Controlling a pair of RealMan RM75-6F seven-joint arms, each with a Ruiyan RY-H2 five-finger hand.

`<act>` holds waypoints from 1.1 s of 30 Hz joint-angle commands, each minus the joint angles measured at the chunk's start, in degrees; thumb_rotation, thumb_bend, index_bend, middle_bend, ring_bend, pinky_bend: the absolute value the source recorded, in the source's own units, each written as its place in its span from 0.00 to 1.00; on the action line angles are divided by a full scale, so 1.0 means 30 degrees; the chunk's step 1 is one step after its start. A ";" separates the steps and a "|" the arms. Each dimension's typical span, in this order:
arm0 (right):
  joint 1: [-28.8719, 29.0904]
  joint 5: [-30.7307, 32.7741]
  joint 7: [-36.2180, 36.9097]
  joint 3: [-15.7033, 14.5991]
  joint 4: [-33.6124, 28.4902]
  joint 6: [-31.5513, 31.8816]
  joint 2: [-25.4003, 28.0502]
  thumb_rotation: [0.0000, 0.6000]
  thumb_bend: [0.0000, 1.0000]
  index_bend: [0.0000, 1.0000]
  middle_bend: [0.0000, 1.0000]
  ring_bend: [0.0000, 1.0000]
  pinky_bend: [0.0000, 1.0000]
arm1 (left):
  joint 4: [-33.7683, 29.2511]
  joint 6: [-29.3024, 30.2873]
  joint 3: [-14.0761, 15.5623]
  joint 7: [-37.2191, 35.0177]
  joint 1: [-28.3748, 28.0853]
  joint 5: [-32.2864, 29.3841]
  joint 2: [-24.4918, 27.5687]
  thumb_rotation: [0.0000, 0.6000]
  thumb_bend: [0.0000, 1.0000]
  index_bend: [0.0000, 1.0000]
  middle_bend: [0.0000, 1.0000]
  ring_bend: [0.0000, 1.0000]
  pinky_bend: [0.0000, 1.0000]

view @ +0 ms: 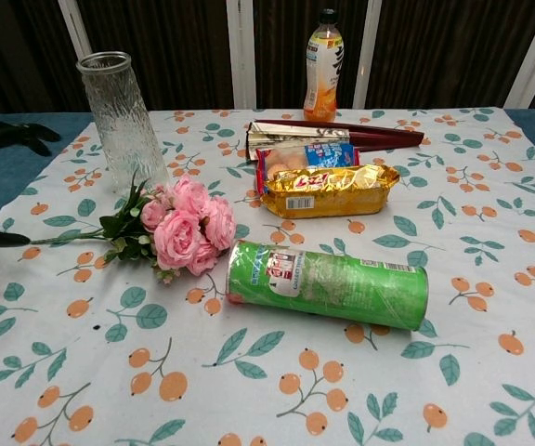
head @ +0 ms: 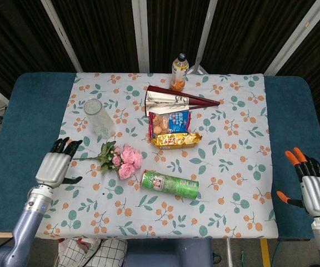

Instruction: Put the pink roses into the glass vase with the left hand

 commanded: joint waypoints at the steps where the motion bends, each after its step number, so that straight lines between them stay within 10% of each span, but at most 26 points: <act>1: -0.0054 -0.0003 0.0180 0.0018 -0.0011 0.0079 0.0084 1.00 0.15 0.13 0.00 0.00 0.00 | 0.0670 -0.0662 -0.0161 0.1117 -0.0951 -0.1006 -0.1171 1.00 0.22 0.06 0.11 0.00 0.00; 19: -0.0132 0.0146 0.1043 0.0076 0.0318 0.0019 0.0238 1.00 0.15 0.13 0.00 0.00 0.00 | 0.5746 -0.1427 -0.0891 0.2784 -0.4343 -0.3012 -0.6565 1.00 0.22 0.05 0.14 0.00 0.00; 33: -0.0187 0.0147 0.1666 0.0094 0.0442 0.0014 0.0278 1.00 0.15 0.13 0.00 0.00 0.00 | 0.7822 -0.1311 -0.0629 0.3576 -0.5540 -0.3401 -0.7947 1.00 0.38 0.30 0.42 0.04 0.00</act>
